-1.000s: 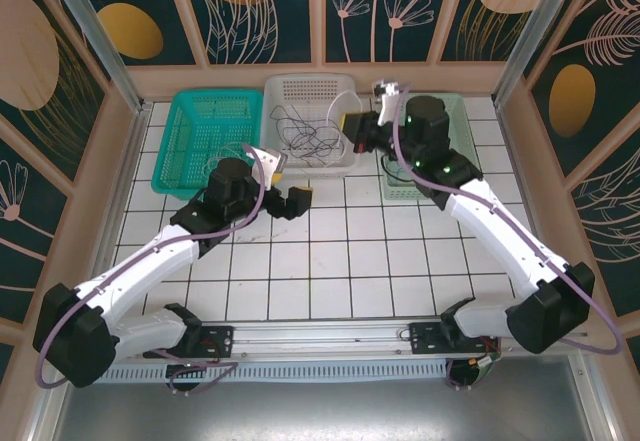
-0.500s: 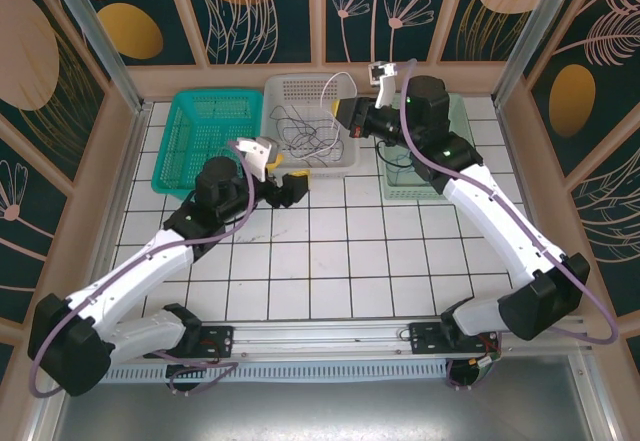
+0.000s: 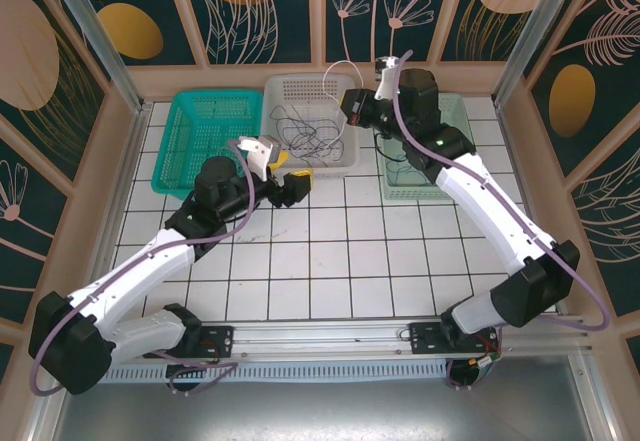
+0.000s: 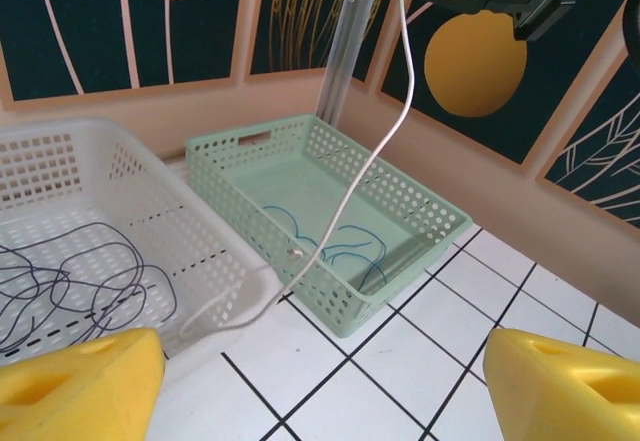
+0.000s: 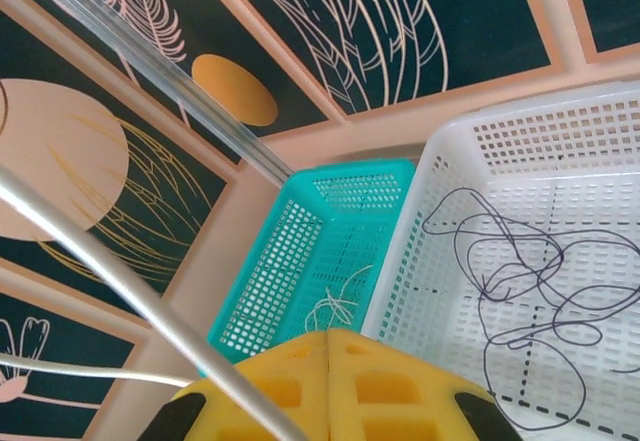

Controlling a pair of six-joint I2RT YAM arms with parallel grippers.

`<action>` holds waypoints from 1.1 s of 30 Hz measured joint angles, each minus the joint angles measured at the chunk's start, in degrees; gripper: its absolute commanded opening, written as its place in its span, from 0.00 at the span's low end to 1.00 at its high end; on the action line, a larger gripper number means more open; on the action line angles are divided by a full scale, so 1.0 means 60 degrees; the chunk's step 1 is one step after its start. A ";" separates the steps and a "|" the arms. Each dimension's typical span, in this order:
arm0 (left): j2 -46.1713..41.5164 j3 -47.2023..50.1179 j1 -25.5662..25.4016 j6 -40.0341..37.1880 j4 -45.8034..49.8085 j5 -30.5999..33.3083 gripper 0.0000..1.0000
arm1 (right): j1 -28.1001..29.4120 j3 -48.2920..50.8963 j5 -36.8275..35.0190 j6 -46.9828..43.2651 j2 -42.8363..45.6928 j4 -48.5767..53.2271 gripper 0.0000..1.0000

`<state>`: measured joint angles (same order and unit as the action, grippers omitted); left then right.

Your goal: Untangle the cables

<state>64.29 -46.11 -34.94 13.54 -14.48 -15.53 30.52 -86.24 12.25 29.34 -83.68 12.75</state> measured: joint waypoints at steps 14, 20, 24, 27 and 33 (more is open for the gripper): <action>0.1927 -0.2080 0.0000 -0.0969 0.0441 0.0532 0.76 | 0.0444 -0.0572 -0.0171 0.0127 -0.0674 0.0379 0.00; 0.2561 -0.2528 0.0000 -0.1239 0.0729 0.1177 0.56 | 0.0528 -0.0725 -0.0251 0.0291 -0.0681 0.0463 0.00; 0.2801 -0.2597 -0.0004 -0.1260 0.0780 0.1832 0.37 | 0.0648 -0.0900 -0.0255 0.0415 -0.0688 0.0528 0.00; 0.2881 -0.2597 -0.0004 -0.1239 0.0783 0.2288 0.33 | 0.0707 -0.0951 -0.0259 0.0433 -0.0688 0.0539 0.00; 0.2969 -0.2597 -0.0004 -0.1213 0.0772 0.3045 0.28 | 0.0849 -0.0984 -0.0259 0.0459 -0.0688 0.0605 0.00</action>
<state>82.11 -61.69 -34.96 6.26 -9.85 2.74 35.62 -92.14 10.70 32.10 -87.81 16.38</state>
